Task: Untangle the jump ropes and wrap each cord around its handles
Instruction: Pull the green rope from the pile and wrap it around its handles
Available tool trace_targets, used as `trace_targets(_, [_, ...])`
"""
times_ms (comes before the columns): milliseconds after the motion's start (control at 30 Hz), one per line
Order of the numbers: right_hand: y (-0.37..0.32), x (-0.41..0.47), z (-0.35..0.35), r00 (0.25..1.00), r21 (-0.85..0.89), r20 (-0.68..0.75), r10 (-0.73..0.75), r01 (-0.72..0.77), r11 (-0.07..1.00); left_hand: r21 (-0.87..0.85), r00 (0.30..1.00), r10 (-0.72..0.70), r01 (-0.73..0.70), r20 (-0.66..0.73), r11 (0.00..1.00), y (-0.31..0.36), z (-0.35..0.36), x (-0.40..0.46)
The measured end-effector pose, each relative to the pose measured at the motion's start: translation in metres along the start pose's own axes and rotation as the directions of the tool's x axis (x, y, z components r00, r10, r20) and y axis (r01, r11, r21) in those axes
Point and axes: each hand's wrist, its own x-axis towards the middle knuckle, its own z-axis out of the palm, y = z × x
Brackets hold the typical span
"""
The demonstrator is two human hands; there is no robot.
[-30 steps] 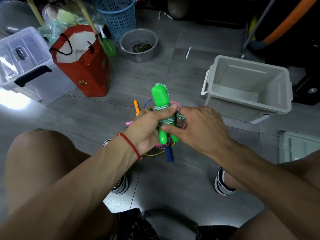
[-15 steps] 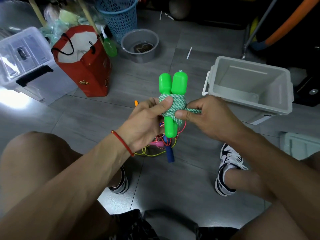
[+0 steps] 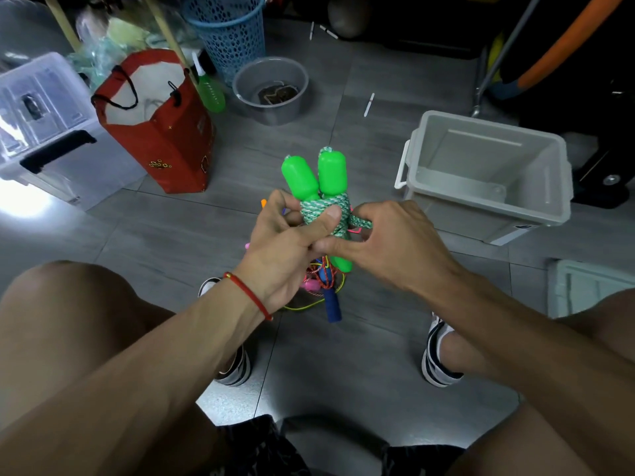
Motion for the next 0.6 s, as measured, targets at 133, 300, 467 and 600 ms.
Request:
trace_targets(133, [0.011,0.007,-0.005,0.997,0.092,0.008,-0.079,0.078,0.993,0.046,0.994,-0.064,0.06,0.091,0.997,0.013,-0.009,0.002])
trace_targets(300, [0.024,0.014,-0.024,0.945,0.43,0.193,-0.263,0.16,0.889,0.108,0.918,-0.208,0.181,0.338,0.977,0.029,-0.027,0.007])
trace_targets(467, [0.026,0.011,-0.023,0.893,0.528,0.298,-0.337,0.139,0.838,0.154,0.841,-0.306,0.265,0.447,0.952,0.029,-0.027,0.004])
trace_targets(600, [0.029,0.017,-0.014,0.971,0.374,0.161,-0.174,0.103,0.922,0.178,0.901,-0.273,0.224,0.338,0.958,0.028,-0.023,0.006])
